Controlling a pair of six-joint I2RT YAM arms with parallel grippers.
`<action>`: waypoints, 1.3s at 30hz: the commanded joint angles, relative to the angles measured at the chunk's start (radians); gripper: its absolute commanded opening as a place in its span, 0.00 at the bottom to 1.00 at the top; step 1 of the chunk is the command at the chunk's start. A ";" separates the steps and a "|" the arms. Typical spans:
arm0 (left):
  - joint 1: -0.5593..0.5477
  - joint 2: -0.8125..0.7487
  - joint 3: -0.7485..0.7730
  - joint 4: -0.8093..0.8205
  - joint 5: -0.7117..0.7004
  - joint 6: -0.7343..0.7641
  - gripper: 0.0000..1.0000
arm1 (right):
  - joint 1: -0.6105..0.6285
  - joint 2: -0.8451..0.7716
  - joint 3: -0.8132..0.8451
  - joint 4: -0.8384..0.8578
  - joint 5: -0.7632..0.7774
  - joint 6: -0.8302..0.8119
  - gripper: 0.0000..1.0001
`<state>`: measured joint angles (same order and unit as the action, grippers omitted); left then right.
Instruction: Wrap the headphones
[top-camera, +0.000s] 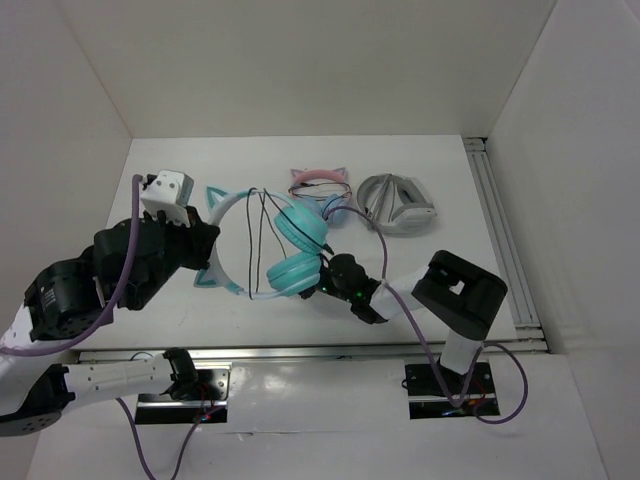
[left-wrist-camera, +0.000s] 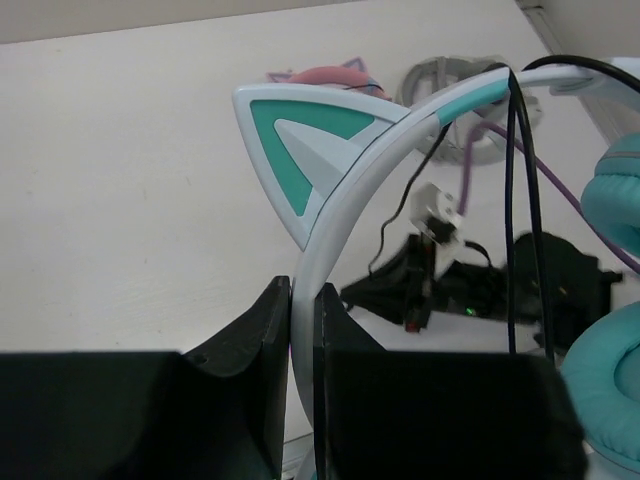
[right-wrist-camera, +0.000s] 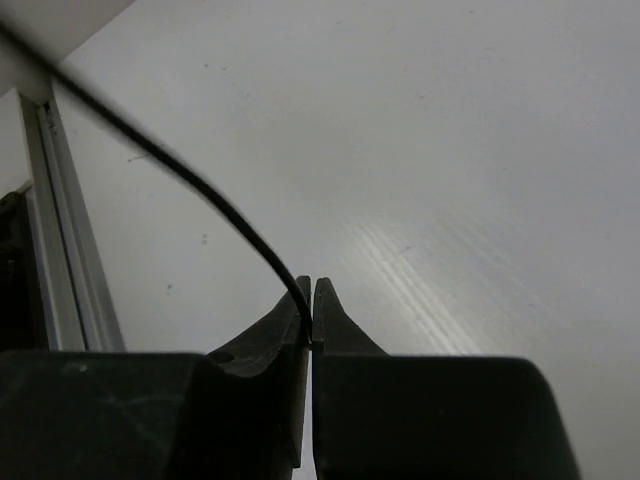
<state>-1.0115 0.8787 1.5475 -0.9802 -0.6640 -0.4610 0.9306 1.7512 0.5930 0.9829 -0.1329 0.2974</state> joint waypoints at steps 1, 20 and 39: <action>-0.002 -0.021 -0.024 0.086 -0.195 -0.119 0.00 | 0.112 -0.111 -0.028 0.001 0.145 -0.018 0.03; 0.298 0.269 -0.225 0.238 -0.313 -0.102 0.00 | 0.718 -0.475 0.183 -0.731 0.872 -0.150 0.00; 0.094 0.092 -0.455 0.170 0.224 0.233 0.00 | 0.737 -0.443 0.446 -1.006 1.277 -0.660 0.03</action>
<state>-0.8780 0.9630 1.0946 -0.8055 -0.5255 -0.2100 1.6592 1.2961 1.0241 -0.0799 1.0065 -0.2092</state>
